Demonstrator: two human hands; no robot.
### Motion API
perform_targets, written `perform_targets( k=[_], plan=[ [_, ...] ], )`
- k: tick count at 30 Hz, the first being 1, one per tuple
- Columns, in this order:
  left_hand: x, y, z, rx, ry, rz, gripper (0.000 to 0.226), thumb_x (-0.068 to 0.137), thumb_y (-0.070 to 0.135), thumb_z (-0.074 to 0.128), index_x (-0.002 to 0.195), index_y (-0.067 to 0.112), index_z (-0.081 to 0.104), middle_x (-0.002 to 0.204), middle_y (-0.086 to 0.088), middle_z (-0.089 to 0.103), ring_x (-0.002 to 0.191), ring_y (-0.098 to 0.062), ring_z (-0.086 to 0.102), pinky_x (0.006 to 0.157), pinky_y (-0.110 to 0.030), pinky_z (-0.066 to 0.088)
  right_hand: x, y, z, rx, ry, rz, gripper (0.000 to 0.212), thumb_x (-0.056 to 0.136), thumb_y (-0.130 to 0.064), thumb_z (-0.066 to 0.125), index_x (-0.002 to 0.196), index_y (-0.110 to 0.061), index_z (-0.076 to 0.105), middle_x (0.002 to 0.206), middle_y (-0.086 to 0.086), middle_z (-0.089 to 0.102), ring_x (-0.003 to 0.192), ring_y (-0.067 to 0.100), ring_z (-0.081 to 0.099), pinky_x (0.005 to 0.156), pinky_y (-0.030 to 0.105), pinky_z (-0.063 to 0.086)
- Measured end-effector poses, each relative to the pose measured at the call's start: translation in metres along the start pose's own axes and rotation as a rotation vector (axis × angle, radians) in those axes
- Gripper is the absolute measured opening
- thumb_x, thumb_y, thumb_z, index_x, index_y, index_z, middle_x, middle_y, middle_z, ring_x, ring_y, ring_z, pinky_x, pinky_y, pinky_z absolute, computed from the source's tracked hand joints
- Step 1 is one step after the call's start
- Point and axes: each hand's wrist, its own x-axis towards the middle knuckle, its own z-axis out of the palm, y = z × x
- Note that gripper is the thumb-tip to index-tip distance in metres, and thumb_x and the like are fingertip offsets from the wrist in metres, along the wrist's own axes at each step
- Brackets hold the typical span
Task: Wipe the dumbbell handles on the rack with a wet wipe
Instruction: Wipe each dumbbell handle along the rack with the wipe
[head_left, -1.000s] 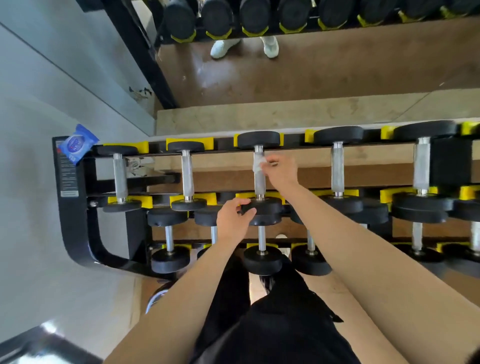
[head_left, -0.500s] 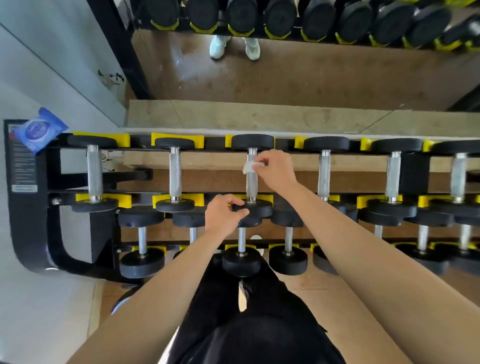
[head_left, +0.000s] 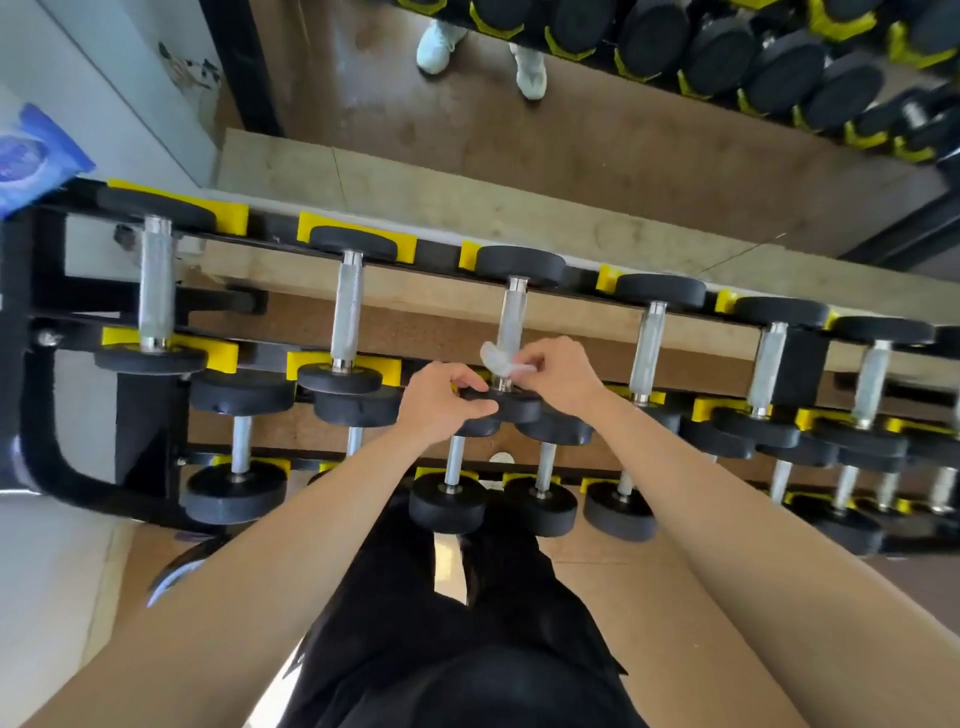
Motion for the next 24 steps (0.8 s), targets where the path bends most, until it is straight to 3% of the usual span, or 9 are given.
perform_targets(
  k=[4,8,10,12,14,17,19,21,24],
  plan=[
    [-0.004,0.001,0.003,-0.029,0.043,-0.041,0.02,0.074,0.04,0.085,0.089,0.037,0.072,0.1,0.015,0.068,0.089,-0.002,0.06,0.081,-0.028,0.052,0.011,0.025,-0.024,0.544,0.359,0.323,0.021,0.094,-0.021,0.067,0.116,-0.02,0.067,0.082,0.005,0.068,0.067,0.014,0.062,0.068,0.025,0.055],
    [-0.012,0.007,0.008,-0.059,0.102,-0.069,0.021,0.076,0.033,0.085,0.095,0.03,0.075,0.094,0.013,0.07,0.078,-0.003,0.061,0.07,-0.02,0.047,0.027,0.013,0.008,0.747,0.238,0.485,0.021,0.097,-0.018,0.063,0.114,-0.009,0.07,0.083,0.004,0.067,0.066,0.016,0.06,0.064,0.03,0.053],
    [-0.015,0.009,0.01,-0.044,0.127,-0.077,0.022,0.076,0.034,0.085,0.095,0.029,0.075,0.094,0.011,0.07,0.074,-0.004,0.061,0.067,-0.019,0.046,0.019,0.003,0.028,0.617,0.202,0.438,0.019,0.098,-0.019,0.059,0.088,-0.011,0.072,0.076,0.003,0.065,0.067,0.016,0.058,0.062,0.031,0.047],
    [-0.017,0.009,0.012,-0.019,0.144,-0.08,0.025,0.077,0.035,0.084,0.099,0.026,0.075,0.098,0.008,0.069,0.075,-0.005,0.062,0.067,-0.02,0.047,0.004,-0.001,0.032,0.423,0.193,0.333,0.037,0.098,-0.016,0.054,0.061,-0.019,0.056,0.064,0.0,0.053,0.06,0.015,0.048,0.058,0.027,0.036],
    [-0.02,0.014,0.011,0.008,0.144,-0.088,0.026,0.079,0.033,0.082,0.102,0.024,0.074,0.104,0.008,0.067,0.085,-0.006,0.062,0.076,-0.024,0.052,-0.012,0.002,0.019,0.268,0.103,0.212,0.046,0.096,-0.013,0.053,0.053,-0.022,0.042,0.056,-0.003,0.041,0.053,0.011,0.038,0.053,0.028,0.029],
    [-0.022,0.027,0.007,0.037,0.157,-0.023,0.027,0.084,0.025,0.078,0.11,0.024,0.069,0.112,0.009,0.065,0.101,-0.009,0.06,0.094,-0.035,0.052,-0.021,0.012,-0.008,0.207,-0.033,0.079,0.04,0.096,-0.017,0.056,0.057,-0.025,0.051,0.058,-0.006,0.046,0.057,0.01,0.042,0.055,0.025,0.033],
    [-0.021,0.036,0.003,-0.031,0.148,0.096,0.04,0.086,0.02,0.074,0.123,0.023,0.062,0.122,0.008,0.062,0.114,-0.011,0.058,0.101,-0.042,0.05,-0.027,0.017,-0.018,0.298,-0.06,0.034,0.025,0.097,-0.02,0.057,0.074,-0.023,0.066,0.069,-0.007,0.057,0.069,0.013,0.053,0.063,0.026,0.046],
    [-0.018,0.047,-0.002,-0.143,0.072,0.239,0.055,0.087,0.017,0.072,0.137,0.026,0.052,0.134,0.007,0.056,0.125,-0.011,0.054,0.107,-0.042,0.047,-0.031,0.019,-0.023,0.488,-0.122,0.01,0.013,0.098,-0.019,0.06,0.094,-0.016,0.072,0.083,-0.002,0.063,0.081,0.016,0.06,0.078,0.035,0.059],
    [-0.015,0.065,-0.009,-0.259,-0.125,0.301,0.055,0.093,0.024,0.069,0.143,0.036,0.048,0.139,0.01,0.053,0.128,-0.011,0.052,0.107,-0.033,0.045,-0.031,0.015,-0.028,0.885,-0.275,0.017,0.015,0.096,-0.01,0.065,0.108,-0.013,0.074,0.104,0.005,0.072,0.099,0.02,0.068,0.088,0.034,0.059]
  ],
)
